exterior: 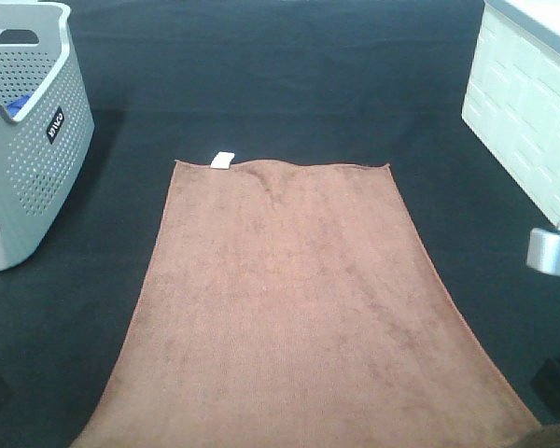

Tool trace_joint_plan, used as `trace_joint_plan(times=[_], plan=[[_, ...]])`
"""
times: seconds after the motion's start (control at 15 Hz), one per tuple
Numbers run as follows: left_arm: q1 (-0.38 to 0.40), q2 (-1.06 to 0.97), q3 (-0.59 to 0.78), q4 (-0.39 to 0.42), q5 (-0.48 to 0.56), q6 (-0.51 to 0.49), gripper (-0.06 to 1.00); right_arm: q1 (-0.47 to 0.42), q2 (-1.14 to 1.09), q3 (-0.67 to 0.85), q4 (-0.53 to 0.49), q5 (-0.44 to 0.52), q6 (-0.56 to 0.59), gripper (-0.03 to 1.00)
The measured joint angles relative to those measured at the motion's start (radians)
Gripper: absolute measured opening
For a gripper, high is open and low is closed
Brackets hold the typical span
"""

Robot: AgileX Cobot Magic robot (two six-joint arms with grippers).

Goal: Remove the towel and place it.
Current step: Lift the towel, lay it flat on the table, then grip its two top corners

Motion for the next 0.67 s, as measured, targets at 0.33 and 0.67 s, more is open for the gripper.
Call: trace_joint_plan(times=[0.33,0.67], plan=[[-0.112,0.156,0.004,0.021,0.003,0.017,0.0,-0.002,0.132,0.009,0.028,-0.062,-0.078,0.01],[-0.177,0.229,0.002,0.016,-0.032,0.017,0.0,-0.004,0.227,0.054,0.07,-0.107,-0.157,0.01]])
